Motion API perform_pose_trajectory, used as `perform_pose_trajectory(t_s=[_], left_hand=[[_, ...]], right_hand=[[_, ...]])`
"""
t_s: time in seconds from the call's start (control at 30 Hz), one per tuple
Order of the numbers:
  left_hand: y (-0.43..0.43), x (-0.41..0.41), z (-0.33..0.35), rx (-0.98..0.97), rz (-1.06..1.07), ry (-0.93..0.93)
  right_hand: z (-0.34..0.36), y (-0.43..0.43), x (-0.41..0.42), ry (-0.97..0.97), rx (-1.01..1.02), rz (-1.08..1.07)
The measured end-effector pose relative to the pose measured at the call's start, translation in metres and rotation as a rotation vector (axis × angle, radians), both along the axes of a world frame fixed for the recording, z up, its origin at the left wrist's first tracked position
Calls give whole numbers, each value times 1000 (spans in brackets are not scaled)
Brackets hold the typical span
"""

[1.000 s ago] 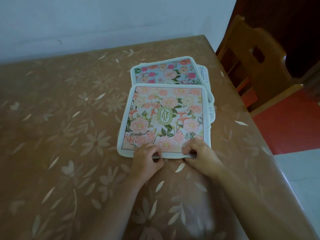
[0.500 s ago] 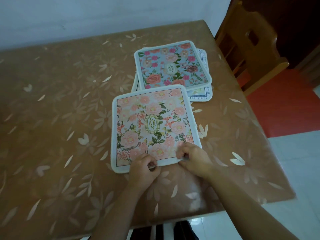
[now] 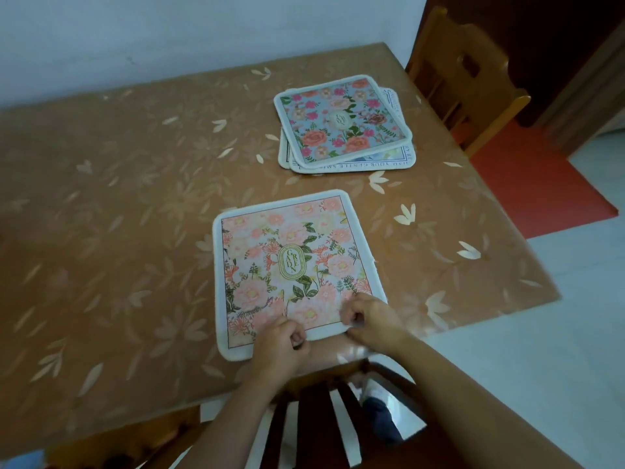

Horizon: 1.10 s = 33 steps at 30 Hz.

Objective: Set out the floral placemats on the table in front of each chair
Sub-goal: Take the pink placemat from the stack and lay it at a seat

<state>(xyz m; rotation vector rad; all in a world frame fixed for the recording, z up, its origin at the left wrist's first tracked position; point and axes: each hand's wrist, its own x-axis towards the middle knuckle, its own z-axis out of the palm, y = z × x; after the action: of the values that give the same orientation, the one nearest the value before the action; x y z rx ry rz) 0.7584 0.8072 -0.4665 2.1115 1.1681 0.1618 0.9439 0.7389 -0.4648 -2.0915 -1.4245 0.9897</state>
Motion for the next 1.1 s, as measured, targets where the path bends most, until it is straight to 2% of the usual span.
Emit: perform_pose_trajectory(t_s=[0.3,0.57,0.8,0.97,1.1], left_hand=[[-3,-19,-2,19,-58,-17],[-4,-24,-11,92,-126,21],[-1,-44,-18,200,36,22],[2,-57,-13,194,34,52],[6,-62,-8,149,-2,43]], right_hand=[[5,-5,-26,-76,-44,-78],[5,-6,-12,-126,-24,175],[0,-8,-4,-152,27,242],[1,-4,-1,-163,32,270],[4,3,4,-197,3,376]])
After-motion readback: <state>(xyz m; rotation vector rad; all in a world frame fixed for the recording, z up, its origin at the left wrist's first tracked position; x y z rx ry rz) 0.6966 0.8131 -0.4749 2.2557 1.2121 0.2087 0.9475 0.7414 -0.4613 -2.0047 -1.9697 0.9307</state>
